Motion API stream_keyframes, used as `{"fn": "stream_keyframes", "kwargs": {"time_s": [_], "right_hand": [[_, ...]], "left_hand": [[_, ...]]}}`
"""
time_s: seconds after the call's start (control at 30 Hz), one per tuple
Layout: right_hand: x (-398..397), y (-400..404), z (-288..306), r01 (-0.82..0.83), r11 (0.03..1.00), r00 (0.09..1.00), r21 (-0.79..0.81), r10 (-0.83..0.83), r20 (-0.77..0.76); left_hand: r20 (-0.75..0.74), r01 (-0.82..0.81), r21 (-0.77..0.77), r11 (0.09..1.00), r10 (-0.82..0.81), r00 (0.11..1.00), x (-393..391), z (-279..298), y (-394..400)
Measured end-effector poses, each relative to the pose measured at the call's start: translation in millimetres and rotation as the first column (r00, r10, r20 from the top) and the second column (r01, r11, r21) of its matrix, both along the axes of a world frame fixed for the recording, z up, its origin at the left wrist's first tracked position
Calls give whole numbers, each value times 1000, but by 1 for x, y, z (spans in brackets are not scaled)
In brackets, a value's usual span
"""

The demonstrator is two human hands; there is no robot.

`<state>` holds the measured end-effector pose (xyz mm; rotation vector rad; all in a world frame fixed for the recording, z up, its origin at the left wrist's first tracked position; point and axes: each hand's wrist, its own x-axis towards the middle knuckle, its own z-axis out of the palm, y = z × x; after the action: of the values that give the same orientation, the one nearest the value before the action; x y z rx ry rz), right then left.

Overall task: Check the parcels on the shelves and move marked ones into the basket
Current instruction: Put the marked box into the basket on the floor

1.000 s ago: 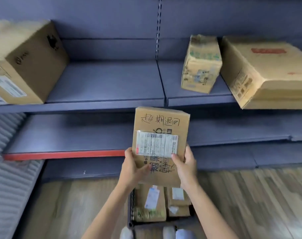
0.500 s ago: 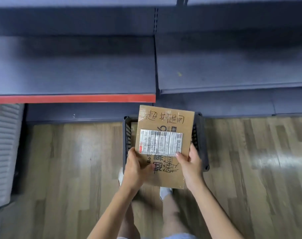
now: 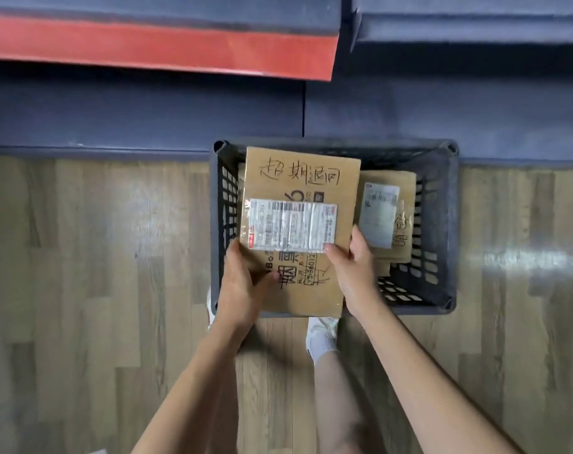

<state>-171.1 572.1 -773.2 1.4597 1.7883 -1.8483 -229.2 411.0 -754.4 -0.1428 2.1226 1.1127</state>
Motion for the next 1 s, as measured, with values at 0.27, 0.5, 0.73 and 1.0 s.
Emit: {"fn": "stream_keyframes", "kwargs": {"time_s": [0.27,0.5,0.73,1.0], "right_hand": [[-14,-3,-59,-135,990,989,48,132,64],[-16,0,-88,-129,990,986,64,121,112],[-6,0,-106,-235,965,964,115,216,153],[-19,-9,-97,-196,971,975,138,177,135]], "left_hand": [[-21,73,-81,994,-75,997,-12,-59,-8],[-6,63,-123,990,-64,998,-13,-86,1],[0,26,-127,992,-26,1000,-9,-92,3],[1,-26,-141,990,26,1000,-20,-92,-3]]}}
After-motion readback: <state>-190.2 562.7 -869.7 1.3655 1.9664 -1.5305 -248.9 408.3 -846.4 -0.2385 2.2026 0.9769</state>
